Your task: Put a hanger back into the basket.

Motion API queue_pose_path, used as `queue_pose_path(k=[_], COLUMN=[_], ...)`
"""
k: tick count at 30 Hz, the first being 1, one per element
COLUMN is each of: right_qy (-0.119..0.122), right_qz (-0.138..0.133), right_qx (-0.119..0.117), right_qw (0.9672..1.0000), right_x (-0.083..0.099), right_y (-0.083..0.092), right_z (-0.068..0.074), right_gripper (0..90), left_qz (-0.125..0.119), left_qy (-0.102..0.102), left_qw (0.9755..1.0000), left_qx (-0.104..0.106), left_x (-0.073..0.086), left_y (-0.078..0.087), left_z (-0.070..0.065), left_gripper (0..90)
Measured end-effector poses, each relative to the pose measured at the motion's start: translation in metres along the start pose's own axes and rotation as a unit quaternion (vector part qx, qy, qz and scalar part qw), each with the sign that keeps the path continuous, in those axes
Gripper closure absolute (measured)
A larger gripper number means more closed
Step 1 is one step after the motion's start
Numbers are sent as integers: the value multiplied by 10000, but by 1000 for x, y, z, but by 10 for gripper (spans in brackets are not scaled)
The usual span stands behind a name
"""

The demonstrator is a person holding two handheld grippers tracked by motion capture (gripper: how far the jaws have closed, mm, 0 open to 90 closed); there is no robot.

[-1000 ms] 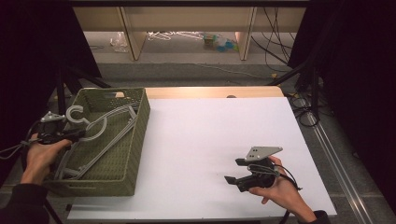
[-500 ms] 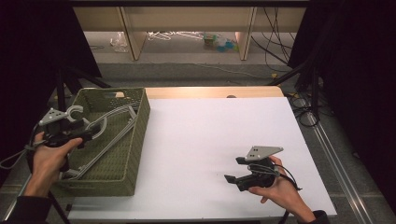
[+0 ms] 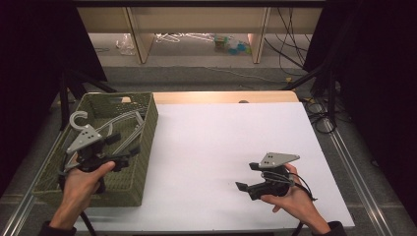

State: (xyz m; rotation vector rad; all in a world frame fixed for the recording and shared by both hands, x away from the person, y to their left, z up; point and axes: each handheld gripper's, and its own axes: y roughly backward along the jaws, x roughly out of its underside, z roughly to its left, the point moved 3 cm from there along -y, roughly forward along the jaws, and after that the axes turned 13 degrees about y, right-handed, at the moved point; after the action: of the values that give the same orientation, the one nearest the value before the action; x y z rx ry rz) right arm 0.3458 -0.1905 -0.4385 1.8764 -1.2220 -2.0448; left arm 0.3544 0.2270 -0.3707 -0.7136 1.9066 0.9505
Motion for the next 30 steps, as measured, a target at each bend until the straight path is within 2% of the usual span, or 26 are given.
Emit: queue_pose_path(k=[5, 12, 17, 18, 19, 22, 25, 26, 29, 30], right_qy=[-23, -13, -100, -81, -117, -153, -151, -163, -190, -194], right_qz=[-18, -52, -120, -145, -166, -149, -178, -189, -228, -255], right_qx=[-2, -9, 11, 35, 35, 9, -12, -10, -12, -9], right_qw=[10000, 10000, 9999, 9999, 9998, 9998, 9997, 9997, 9996, 9995], right_x=[1, -1, 0, 1, 1, 3, 2, 2, 2, 2], right_y=[0, -1, -1, -2, -2, -5, -7, -7, -7, -7], right_z=[0, 0, -2, -3, -3, -2, -1, 0, 0, 0], right_gripper=[187, 188, 187, 187, 187, 186, 186, 186, 186, 186], left_qz=[119, 214, 113, 88, 79, 119, 106, 76, 192, 235], left_qy=[-170, -267, -386, -313, -334, -482, -409, -472, -798, -797], left_qw=[9996, 9987, 9980, 9983, 9981, 9970, 9964, 9955, 9927, 9924], left_qx=[167, 376, 481, 482, 521, 593, 739, 818, 881, 908], left_x=[8, 21, 27, 30, 32, 40, 48, 52, 63, 67], left_y=[-7, -15, -20, -21, -22, -25, -27, -29, -32, -34], left_z=[-18, -34, -43, -45, -47, -53, -60, -63, -67, -68], left_gripper=[158, 160, 162, 164, 164, 164, 164, 163, 161, 161])
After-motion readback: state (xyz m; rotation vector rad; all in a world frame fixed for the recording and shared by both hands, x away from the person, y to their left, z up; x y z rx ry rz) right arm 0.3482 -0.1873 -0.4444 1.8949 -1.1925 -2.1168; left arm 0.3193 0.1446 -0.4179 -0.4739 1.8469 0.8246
